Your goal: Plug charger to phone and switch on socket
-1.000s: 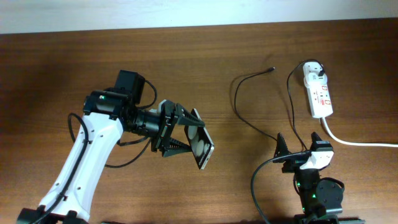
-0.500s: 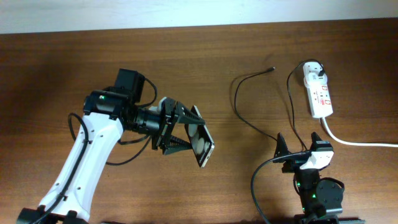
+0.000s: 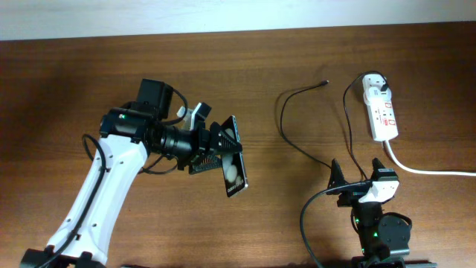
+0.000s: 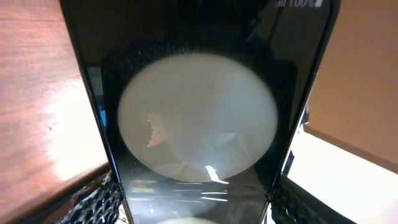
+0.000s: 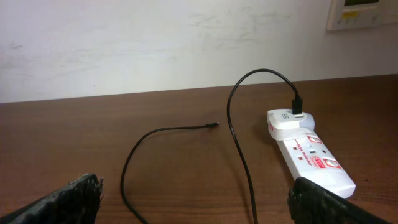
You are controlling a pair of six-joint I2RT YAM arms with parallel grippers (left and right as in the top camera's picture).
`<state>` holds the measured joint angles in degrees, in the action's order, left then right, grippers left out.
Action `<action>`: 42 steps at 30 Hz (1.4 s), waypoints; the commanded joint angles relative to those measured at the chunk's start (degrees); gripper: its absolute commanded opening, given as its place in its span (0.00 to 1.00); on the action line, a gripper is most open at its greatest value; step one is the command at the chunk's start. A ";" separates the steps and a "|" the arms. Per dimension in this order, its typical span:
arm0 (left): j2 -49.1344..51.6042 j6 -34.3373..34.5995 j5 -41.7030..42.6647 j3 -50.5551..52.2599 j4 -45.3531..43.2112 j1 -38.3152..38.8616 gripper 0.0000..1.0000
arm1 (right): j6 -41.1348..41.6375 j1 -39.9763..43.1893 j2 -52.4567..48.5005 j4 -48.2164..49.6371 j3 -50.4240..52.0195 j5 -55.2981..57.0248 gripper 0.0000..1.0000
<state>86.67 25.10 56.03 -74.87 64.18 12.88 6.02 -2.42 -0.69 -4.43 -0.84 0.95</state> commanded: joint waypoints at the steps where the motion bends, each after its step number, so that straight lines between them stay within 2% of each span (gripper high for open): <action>1: -0.92 -3.15 -0.42 -0.13 -0.07 -0.28 0.59 | 0.20 -0.20 0.33 -0.09 0.52 -0.13 0.99; 8: -0.92 -3.13 -3.93 -0.11 0.09 -0.28 0.60 | 0.22 -0.20 0.33 -0.04 0.52 -0.35 0.99; 10: -0.92 -3.10 -6.36 -0.11 0.11 -0.28 0.60 | 0.57 -0.20 0.33 0.55 0.52 -7.67 0.99; 11: -0.92 -2.86 -6.36 -0.13 0.09 -0.28 0.60 | 3.76 -0.20 0.33 1.05 0.52 -12.09 0.99; 12: -0.92 -2.86 -6.38 -0.13 -0.09 -0.28 0.60 | 10.45 -0.20 0.33 1.29 0.52 -16.09 0.99; 14: -0.92 -2.86 -6.38 -0.13 -0.13 -0.28 0.60 | 33.79 -0.20 0.33 1.70 0.52 -22.51 0.99; 16: -0.92 -2.86 -6.38 -0.11 -0.11 -0.28 0.60 | 48.04 -0.20 0.33 1.75 0.52 -27.10 0.99; 17: -0.92 -2.86 -6.38 -0.13 -0.11 -0.28 0.60 | 50.66 -0.20 0.33 1.75 0.52 -30.23 0.99; 18: -0.92 -2.86 -6.38 -0.13 -0.11 -0.28 0.59 | 51.10 -0.20 0.33 1.81 0.52 -33.53 0.99; 21: -0.92 -2.69 -7.91 -0.11 -0.26 -0.28 0.59 | 51.34 -0.20 0.33 1.81 0.52 -33.07 0.99; 24: -0.92 0.15 -14.38 -0.13 -0.79 -0.28 0.59 | 41.77 -0.20 0.28 1.70 0.52 -31.78 0.99; 27: -0.92 1.20 -15.61 -0.11 -3.15 -0.28 0.59 | 41.79 -0.20 -0.31 1.70 0.52 -31.76 0.99; 30: -0.87 1.79 -16.63 -0.13 -5.42 -0.28 0.58 | 41.75 -0.20 -4.94 -3.85 -3.72 -30.49 0.99; 33: -0.87 3.78 -18.97 -0.11 -5.40 -0.26 0.57 | 37.68 -0.20 -12.13 -13.40 -14.21 -29.03 0.99; 34: -0.85 3.89 -18.97 -0.11 -5.40 -0.24 0.57 | 36.87 -0.20 -14.47 -18.36 -18.12 -27.36 0.99; 35: -0.87 5.07 -18.97 -0.11 -5.40 -0.22 0.57 | 31.85 -0.20 -19.23 -26.86 -26.32 -26.14 0.99; 36: -0.85 6.54 -18.99 -0.11 -5.42 -0.22 0.57 | 30.21 -0.20 -21.94 -31.12 -30.95 -25.73 0.99; 40: -0.85 17.44 -18.75 -0.11 -5.42 -0.22 0.56 | 28.24 -0.20 -31.41 -48.92 -49.57 -26.08 0.99; 42: -0.87 21.90 -18.29 -0.11 -5.44 -0.24 0.57 | 26.45 -0.20 -31.89 -50.10 -51.60 -30.80 0.99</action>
<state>86.70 39.22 36.38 -74.74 58.94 12.91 35.46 -2.42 -32.03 -53.82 -49.84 -25.87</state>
